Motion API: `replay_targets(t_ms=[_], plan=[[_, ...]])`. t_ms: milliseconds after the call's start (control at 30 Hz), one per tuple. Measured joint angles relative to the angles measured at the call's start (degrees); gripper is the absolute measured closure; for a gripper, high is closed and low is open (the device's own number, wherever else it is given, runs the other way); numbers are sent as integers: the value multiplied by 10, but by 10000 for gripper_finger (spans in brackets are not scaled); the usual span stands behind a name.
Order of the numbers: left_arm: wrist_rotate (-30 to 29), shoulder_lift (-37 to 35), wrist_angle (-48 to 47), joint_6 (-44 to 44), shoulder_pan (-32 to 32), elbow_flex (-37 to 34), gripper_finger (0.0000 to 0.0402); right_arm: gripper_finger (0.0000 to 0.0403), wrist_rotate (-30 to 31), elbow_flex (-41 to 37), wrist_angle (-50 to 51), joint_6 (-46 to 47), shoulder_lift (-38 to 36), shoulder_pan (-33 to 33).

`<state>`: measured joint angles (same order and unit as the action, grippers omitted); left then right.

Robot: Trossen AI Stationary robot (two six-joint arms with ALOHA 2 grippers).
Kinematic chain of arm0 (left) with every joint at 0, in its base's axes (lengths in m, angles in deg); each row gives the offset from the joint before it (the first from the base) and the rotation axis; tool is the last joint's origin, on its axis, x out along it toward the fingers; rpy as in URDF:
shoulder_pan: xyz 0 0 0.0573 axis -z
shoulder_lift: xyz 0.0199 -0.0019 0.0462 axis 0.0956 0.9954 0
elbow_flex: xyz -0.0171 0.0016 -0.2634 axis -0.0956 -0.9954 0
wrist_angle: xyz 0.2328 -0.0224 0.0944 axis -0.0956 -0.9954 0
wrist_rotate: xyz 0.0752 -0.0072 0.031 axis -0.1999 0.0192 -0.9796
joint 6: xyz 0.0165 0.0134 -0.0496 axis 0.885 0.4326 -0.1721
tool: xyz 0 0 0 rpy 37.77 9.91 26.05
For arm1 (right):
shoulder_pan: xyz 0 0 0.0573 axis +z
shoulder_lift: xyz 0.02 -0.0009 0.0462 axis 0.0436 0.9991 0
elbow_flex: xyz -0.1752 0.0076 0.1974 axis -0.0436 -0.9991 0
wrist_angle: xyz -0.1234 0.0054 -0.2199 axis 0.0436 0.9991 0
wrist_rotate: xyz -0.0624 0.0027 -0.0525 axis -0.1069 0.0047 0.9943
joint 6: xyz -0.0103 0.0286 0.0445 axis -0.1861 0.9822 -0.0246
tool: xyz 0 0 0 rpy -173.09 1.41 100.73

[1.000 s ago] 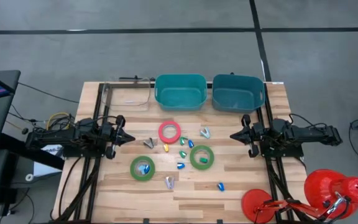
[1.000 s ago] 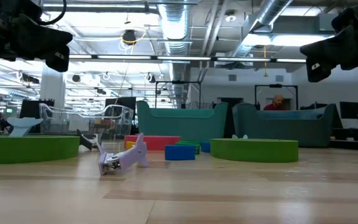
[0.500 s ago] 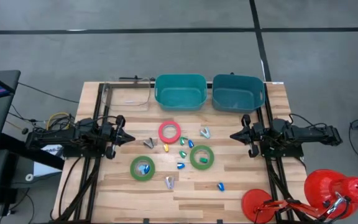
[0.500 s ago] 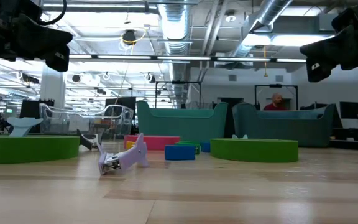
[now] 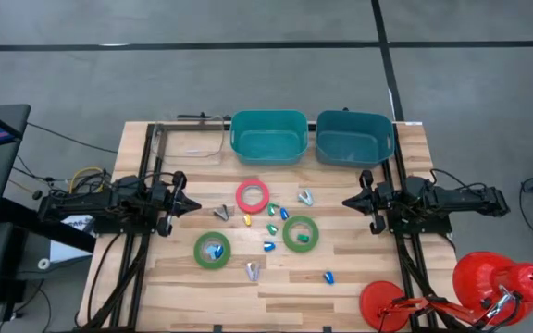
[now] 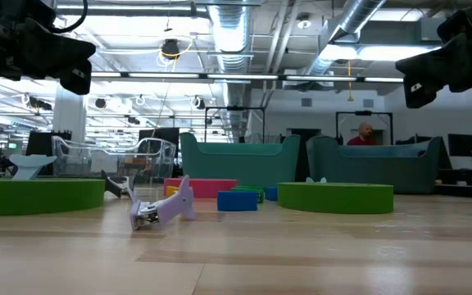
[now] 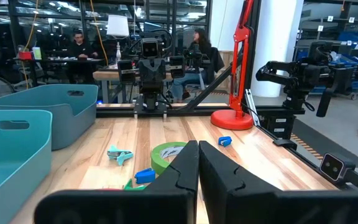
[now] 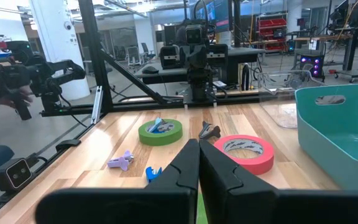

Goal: Pick and place Stapler, Stapler remover, tape

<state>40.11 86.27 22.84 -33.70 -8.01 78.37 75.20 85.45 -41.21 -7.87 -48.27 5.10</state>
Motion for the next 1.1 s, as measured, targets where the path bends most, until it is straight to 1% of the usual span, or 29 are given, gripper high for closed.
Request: replay_targets(t_ms=[300, 600, 800, 867, 967, 1100], plan=[[0, 0, 4, 0, 0, 0, 398, 403, 0, 0, 0, 0, 0, 0], [0, 0, 67, 0, 0, 0, 398, 403, 0, 0, 0, 0, 0, 0], [0, 0, 114, -56, 0, 0, 398, 403, 0, 0, 0, 0, 0, 0], [0, 1, 127, -59, 0, 0, 398, 403, 0, 0, 0, 0, 0, 0], [0, 12, 134, -60, 0, 7, 398, 403, 0, 0, 0, 0, 0, 0], [0, 57, 136, -61, 0, 38, 398, 403, 0, 0, 0, 0, 0, 0]])
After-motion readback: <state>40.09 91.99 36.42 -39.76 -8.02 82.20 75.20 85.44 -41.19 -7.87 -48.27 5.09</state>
